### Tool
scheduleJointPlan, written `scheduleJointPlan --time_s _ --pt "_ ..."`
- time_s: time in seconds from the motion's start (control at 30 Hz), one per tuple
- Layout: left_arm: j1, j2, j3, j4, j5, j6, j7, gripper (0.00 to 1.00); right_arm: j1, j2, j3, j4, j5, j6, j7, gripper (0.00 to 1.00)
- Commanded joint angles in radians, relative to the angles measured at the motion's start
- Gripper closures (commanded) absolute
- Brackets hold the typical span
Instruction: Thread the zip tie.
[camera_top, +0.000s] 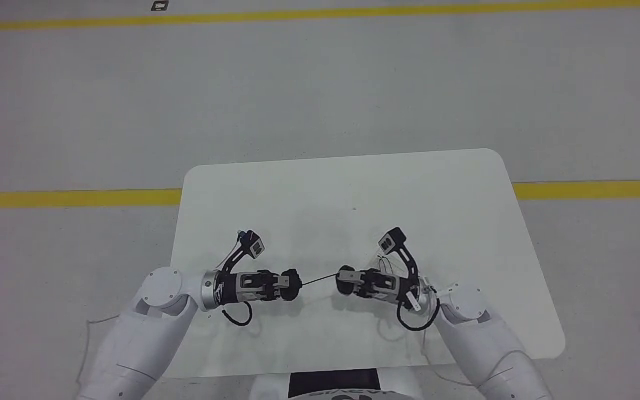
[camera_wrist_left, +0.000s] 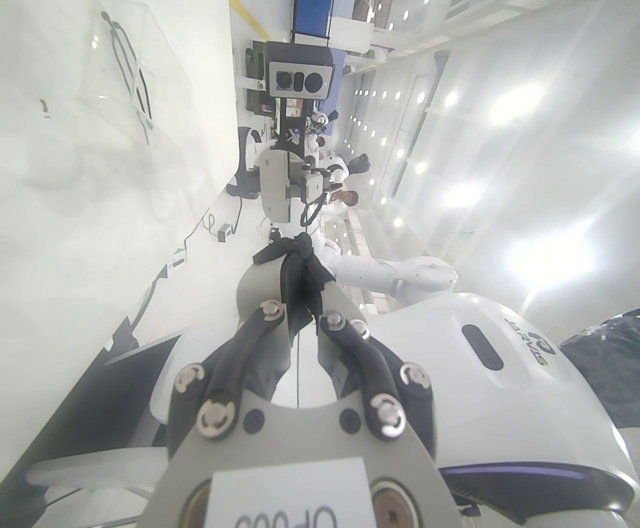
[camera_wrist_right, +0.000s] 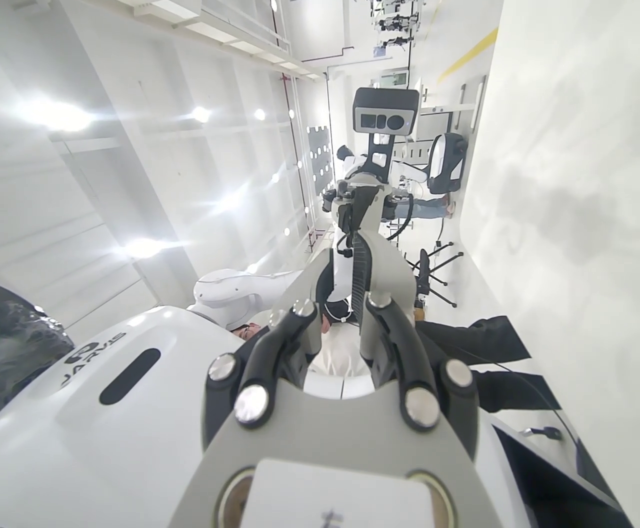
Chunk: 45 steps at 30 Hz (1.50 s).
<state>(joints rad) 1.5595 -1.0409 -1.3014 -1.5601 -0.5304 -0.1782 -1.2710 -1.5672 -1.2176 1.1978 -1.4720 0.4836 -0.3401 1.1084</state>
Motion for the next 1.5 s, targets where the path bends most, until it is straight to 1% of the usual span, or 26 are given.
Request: scheduleJointPlan --time_s 0.0,0.2,0.3,0.43,0.73,0.77,0.8,0.83,0.87,1.17,1.47 --pt "0.000 0.000 0.000 0.000 0.000 0.000 0.000 1.00 0.001 0.001 -0.001 0.001 0.001 0.000 -0.003 0.89" --pt "0.000 0.000 0.000 0.000 0.000 0.000 0.000 1.00 0.004 0.004 -0.004 0.002 0.004 0.000 -0.011 0.87" --pt "0.000 0.000 0.000 0.000 0.000 0.000 0.000 1.00 0.006 0.005 -0.006 0.002 0.005 0.000 -0.013 0.89" --pt "0.000 0.000 0.000 0.000 0.000 0.000 0.000 1.00 0.006 0.006 -0.008 0.002 0.004 0.000 -0.016 1.00" --pt "0.000 0.000 0.000 0.000 0.000 0.000 0.000 1.00 0.009 0.010 -0.013 0.002 -0.002 0.000 -0.022 1.00" --pt "0.000 0.000 0.000 0.000 0.000 0.000 0.000 0.98 0.009 0.011 -0.014 0.002 -0.002 0.000 -0.023 1.00" --pt "0.000 0.000 0.000 0.000 0.000 0.000 0.000 0.59 0.009 0.011 -0.013 0.000 -0.003 0.000 -0.025 1.00" --pt "0.000 0.000 0.000 0.000 0.000 0.000 0.000 0.02 0.009 0.012 -0.012 -0.002 -0.003 0.000 -0.028 1.00" --pt "0.000 0.000 0.000 0.000 0.000 0.000 0.000 0.00 0.008 0.012 -0.011 -0.004 -0.003 0.000 -0.033 1.00" --pt "0.000 0.000 0.000 0.000 0.000 0.000 0.000 0.00 -0.002 0.012 -0.004 -0.001 -0.002 0.000 -0.081 1.00" --pt "0.000 0.000 0.000 0.000 0.000 0.000 0.000 0.00 -0.002 0.012 -0.004 -0.001 -0.002 0.000 -0.081 1.00"
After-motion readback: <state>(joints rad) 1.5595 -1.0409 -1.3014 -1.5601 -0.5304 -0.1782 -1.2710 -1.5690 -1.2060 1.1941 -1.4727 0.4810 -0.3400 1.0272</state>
